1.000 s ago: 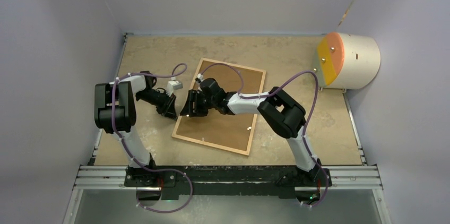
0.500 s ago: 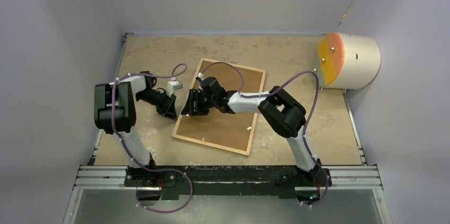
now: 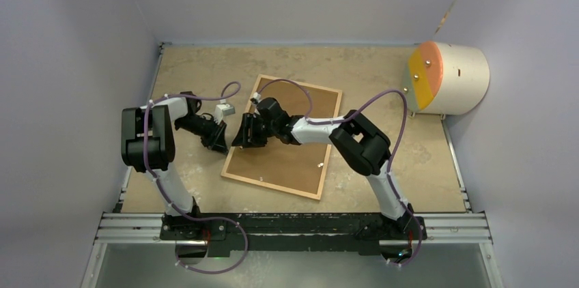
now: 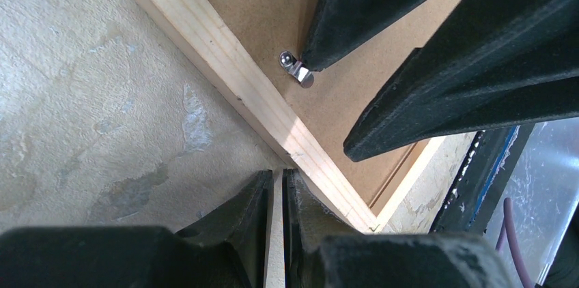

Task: Put the photo into the frame
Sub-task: Install the photo frame at the center of the board.

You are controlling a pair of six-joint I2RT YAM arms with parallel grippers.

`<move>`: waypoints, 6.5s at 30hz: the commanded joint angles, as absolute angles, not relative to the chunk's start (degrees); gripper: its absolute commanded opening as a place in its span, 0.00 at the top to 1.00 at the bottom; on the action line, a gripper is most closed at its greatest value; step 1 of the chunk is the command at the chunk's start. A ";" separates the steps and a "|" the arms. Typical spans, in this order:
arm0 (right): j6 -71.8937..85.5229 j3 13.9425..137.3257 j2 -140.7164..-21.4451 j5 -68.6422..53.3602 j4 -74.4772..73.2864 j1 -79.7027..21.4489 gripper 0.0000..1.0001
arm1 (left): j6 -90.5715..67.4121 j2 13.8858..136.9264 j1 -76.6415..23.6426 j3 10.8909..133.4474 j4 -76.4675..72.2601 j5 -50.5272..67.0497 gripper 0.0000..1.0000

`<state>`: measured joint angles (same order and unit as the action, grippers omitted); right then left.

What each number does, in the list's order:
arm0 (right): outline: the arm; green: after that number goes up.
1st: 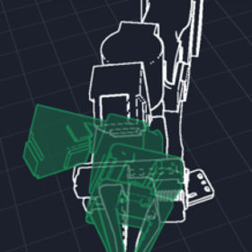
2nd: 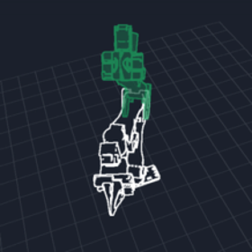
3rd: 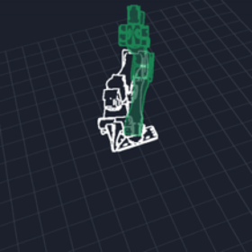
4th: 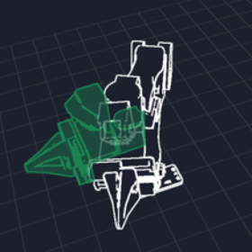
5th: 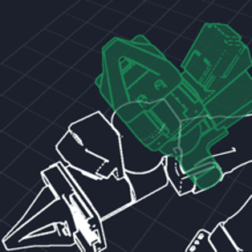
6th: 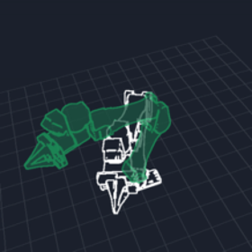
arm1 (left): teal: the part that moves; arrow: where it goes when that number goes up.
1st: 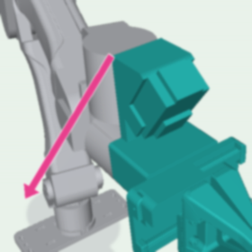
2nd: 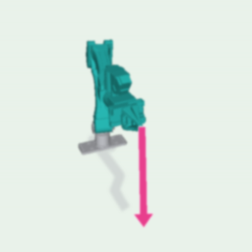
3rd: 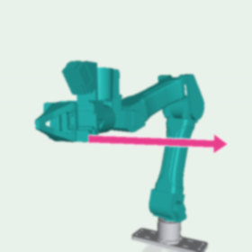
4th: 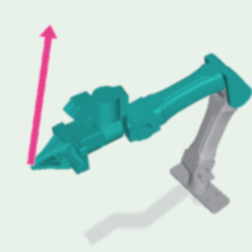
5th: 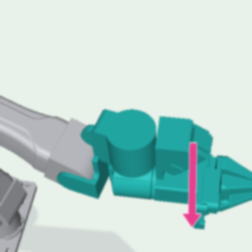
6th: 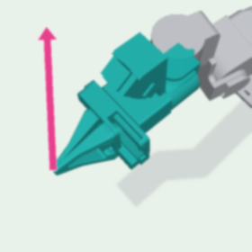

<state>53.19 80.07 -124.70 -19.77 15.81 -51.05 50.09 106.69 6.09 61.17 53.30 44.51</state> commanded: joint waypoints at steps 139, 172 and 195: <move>66.63 84.18 -129.36 2.64 14.75 -54.23 0.77 | 54.62 101.59 3.94 56.89 52.43 43.79 0.86; 50.17 48.71 -84.92 -9.67 0.18 -21.74 0.07 | 57.05 99.29 3.60 57.45 53.79 40.63 0.85; 74.53 57.19 -105.37 -13.23 17.05 -47.62 0.46 | 58.99 101.70 -4.93 60.69 54.29 53.29 0.81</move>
<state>66.59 56.40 -105.03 -13.45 13.21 -45.58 58.04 101.03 -4.10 57.89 53.98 45.76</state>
